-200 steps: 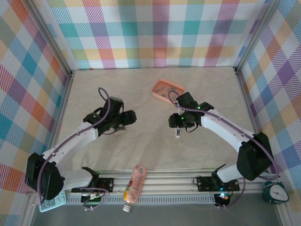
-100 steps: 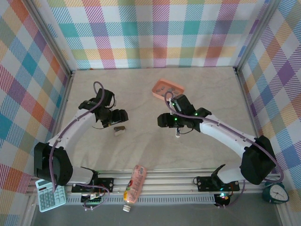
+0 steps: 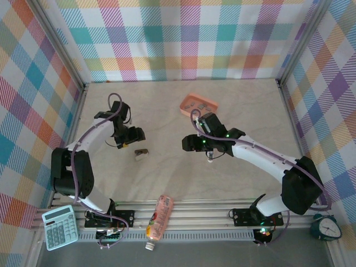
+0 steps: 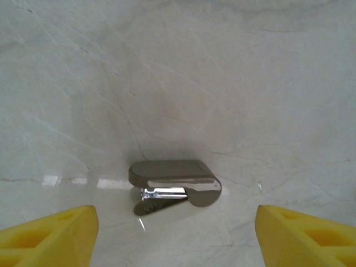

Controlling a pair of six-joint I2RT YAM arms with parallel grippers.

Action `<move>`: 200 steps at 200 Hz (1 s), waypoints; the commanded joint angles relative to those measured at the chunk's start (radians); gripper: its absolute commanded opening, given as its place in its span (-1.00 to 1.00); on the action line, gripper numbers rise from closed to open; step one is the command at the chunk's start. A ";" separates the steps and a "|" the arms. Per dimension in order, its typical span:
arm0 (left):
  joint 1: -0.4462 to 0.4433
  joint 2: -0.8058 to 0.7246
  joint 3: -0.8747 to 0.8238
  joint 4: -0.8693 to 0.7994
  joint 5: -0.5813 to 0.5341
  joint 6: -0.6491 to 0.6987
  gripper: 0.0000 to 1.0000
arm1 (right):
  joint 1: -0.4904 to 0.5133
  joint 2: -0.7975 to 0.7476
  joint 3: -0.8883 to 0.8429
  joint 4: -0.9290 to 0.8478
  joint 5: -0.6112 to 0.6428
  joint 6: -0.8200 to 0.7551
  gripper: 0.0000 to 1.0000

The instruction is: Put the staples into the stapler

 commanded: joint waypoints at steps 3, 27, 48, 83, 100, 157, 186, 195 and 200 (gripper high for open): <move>0.015 0.057 0.039 0.015 -0.019 0.051 0.48 | 0.013 0.015 -0.002 0.039 -0.023 0.016 0.11; 0.014 0.122 0.052 0.041 0.002 0.058 0.45 | 0.020 0.024 0.001 0.043 -0.023 0.019 0.11; 0.013 0.172 0.060 0.059 0.047 0.055 0.41 | 0.023 0.031 0.004 0.040 -0.026 0.019 0.11; 0.004 0.215 0.049 0.086 0.098 0.055 0.38 | 0.026 0.034 0.004 0.039 -0.024 0.016 0.11; -0.006 0.217 0.038 0.083 0.117 0.059 0.35 | 0.026 0.034 0.006 0.039 -0.024 0.016 0.11; -0.074 0.137 -0.053 0.052 0.199 0.065 0.28 | 0.034 0.031 0.011 0.041 -0.023 0.019 0.11; -0.115 0.062 -0.091 0.026 0.205 0.048 0.25 | 0.038 0.027 0.015 0.041 -0.021 0.014 0.11; -0.128 0.040 -0.099 0.016 0.187 0.043 0.25 | 0.039 0.028 0.017 0.042 -0.020 0.013 0.11; -0.135 0.029 -0.101 0.010 0.166 0.041 0.25 | 0.040 0.028 0.017 0.041 -0.020 0.014 0.11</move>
